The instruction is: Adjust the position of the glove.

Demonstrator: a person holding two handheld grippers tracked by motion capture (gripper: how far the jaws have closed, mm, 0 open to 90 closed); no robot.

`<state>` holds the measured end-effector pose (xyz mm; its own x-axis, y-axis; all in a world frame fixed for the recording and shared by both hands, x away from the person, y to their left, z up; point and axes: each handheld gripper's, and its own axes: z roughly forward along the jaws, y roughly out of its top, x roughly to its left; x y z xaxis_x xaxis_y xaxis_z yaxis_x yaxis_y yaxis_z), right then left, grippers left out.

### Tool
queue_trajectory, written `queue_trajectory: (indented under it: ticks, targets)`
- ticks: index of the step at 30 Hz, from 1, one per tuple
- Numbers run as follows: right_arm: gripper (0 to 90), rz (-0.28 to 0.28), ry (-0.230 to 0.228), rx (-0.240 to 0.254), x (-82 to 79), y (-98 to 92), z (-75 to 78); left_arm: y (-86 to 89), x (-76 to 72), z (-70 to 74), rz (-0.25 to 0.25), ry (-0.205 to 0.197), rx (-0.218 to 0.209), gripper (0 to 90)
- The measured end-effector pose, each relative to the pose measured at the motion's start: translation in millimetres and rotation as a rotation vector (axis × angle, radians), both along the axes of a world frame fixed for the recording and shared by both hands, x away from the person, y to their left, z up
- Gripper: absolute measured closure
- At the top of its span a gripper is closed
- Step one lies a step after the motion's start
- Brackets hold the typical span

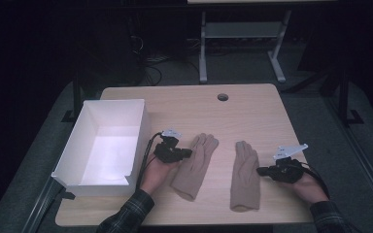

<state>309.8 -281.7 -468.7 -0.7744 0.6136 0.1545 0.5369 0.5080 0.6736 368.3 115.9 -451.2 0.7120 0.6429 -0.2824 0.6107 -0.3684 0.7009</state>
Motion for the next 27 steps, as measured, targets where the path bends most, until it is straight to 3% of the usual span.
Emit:
queue_trajectory:
  ticks: [9, 15, 27]
  targets:
    - [89.9, 0.035, -0.001, 0.023, 1.6, 18.2, -0.9, -3.9, 0.1, -0.7, -0.003, 0.010, -0.026, 86.0]
    - [89.9, 0.081, 0.002, 0.029, 1.2, 33.9, -1.6, -10.4, -5.3, 4.1, -0.032, 0.011, -0.049, 86.0]
    - [89.9, 0.104, 0.008, 0.036, 2.0, 50.2, -2.1, -17.4, -9.7, 9.5, -0.061, 0.026, -0.105, 86.0]
